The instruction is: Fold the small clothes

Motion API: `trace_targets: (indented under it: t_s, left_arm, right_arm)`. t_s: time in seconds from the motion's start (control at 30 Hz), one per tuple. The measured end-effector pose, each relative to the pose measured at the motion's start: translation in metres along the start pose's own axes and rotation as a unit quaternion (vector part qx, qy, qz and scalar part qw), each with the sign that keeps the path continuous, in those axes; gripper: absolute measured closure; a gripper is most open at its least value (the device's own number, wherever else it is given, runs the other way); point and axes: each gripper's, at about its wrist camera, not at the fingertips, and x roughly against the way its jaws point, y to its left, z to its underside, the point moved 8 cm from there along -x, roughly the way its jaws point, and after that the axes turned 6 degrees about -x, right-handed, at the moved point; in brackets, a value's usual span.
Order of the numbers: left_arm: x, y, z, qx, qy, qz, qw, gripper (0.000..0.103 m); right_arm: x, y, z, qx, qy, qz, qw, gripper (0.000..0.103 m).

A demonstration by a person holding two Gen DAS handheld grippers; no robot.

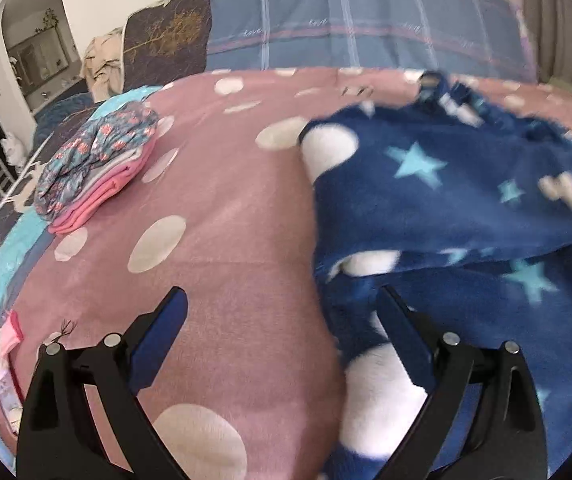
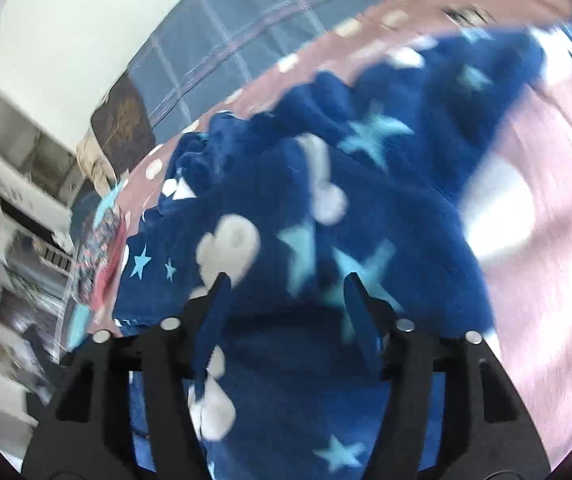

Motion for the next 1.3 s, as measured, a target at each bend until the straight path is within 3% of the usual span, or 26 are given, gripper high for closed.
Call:
trace_targets:
  t_s: [0.07, 0.1, 0.13, 0.17, 0.2, 0.27, 0.37, 0.43, 0.47, 0.5, 0.53, 0.63, 0.67, 0.77, 0.9, 1.03, 1.07, 1.13, 1.3]
  left_arm:
    - [0.017, -0.002, -0.009, 0.002, -0.025, 0.021, 0.9995, 0.008]
    - [0.023, -0.002, -0.014, 0.004, -0.036, 0.025, 0.9990, 0.009]
    - [0.027, -0.002, -0.021, 0.010, -0.046, 0.029, 0.9985, 0.010]
    - [0.028, -0.004, -0.027, 0.016, -0.052, 0.033, 0.9980, 0.012]
    - [0.025, -0.007, -0.031, 0.019, -0.054, 0.037, 0.9977, 0.015]
    - [0.008, -0.013, -0.037, 0.008, -0.039, 0.028, 0.9988, 0.019]
    - [-0.028, -0.019, -0.025, -0.034, 0.014, -0.029, 0.9989, 0.020]
    - [-0.033, -0.022, -0.018, -0.021, 0.021, -0.011, 0.9995, 0.019]
    - [-0.033, -0.022, -0.016, -0.013, 0.020, -0.014, 0.9996, 0.019]
    - [-0.033, -0.021, -0.015, -0.012, 0.019, -0.015, 0.9996, 0.019]
    - [-0.033, -0.021, -0.015, -0.011, 0.019, -0.016, 0.9996, 0.018]
    - [-0.028, -0.018, -0.014, -0.003, 0.023, -0.014, 0.9996, 0.017]
    - [-0.024, -0.016, -0.015, -0.003, 0.022, -0.016, 0.9996, 0.017]
    - [-0.008, -0.016, -0.024, 0.005, -0.004, -0.005, 1.0000, 0.017]
    - [0.013, -0.034, -0.044, 0.003, -0.054, 0.031, 0.9981, 0.017]
    - [0.013, -0.072, -0.059, -0.039, -0.072, 0.041, 0.9958, 0.017]
    - [0.009, -0.085, -0.062, -0.048, -0.069, 0.046, 0.9954, 0.017]
    - [0.004, -0.102, -0.065, -0.058, -0.063, 0.057, 0.9947, 0.017]
    - [-0.008, -0.131, -0.060, -0.072, -0.045, 0.071, 0.9939, 0.017]
  right_arm:
    - [-0.017, 0.008, -0.002, 0.027, 0.020, 0.026, 0.999, 0.032]
    - [-0.033, 0.009, -0.002, 0.029, 0.040, 0.043, 0.998, 0.034]
    - [-0.041, 0.008, -0.001, 0.024, 0.049, 0.053, 0.997, 0.042]
    - [-0.049, 0.007, -0.001, 0.030, 0.052, 0.084, 0.995, 0.086]
    - [-0.050, 0.010, -0.002, 0.043, 0.050, 0.102, 0.993, 0.086]
    - [-0.031, 0.025, -0.007, 0.052, 0.010, 0.093, 0.994, 0.086]
    - [0.019, 0.041, -0.020, 0.088, -0.067, 0.089, 0.990, 0.086]
    - [0.021, 0.026, -0.017, 0.090, -0.053, 0.113, 0.988, 0.086]
    - [0.009, 0.009, -0.010, 0.099, -0.027, 0.149, 0.983, 0.081]
    - [-0.005, -0.006, -0.003, 0.112, 0.001, 0.172, 0.979, 0.065]
    - [-0.012, -0.015, 0.003, 0.114, 0.016, 0.175, 0.978, 0.064]
    - [0.003, -0.029, 0.003, 0.065, -0.003, 0.105, 0.992, 0.060]
    - [0.016, -0.034, -0.003, 0.038, -0.015, 0.076, 0.996, 0.053]
    - [0.039, -0.050, -0.028, -0.020, -0.063, 0.052, 0.996, 0.047]
    - [0.072, -0.125, -0.067, -0.149, -0.116, 0.094, 0.977, 0.043]
    - [0.083, -0.172, -0.099, -0.232, -0.136, 0.083, 0.960, 0.043]
    - [0.085, -0.174, -0.107, -0.231, -0.141, 0.097, 0.958, 0.034]
    - [0.090, -0.181, -0.127, -0.222, -0.154, 0.140, 0.953, 0.030]
    - [0.072, -0.226, -0.169, -0.296, -0.137, 0.240, 0.914, 0.028]
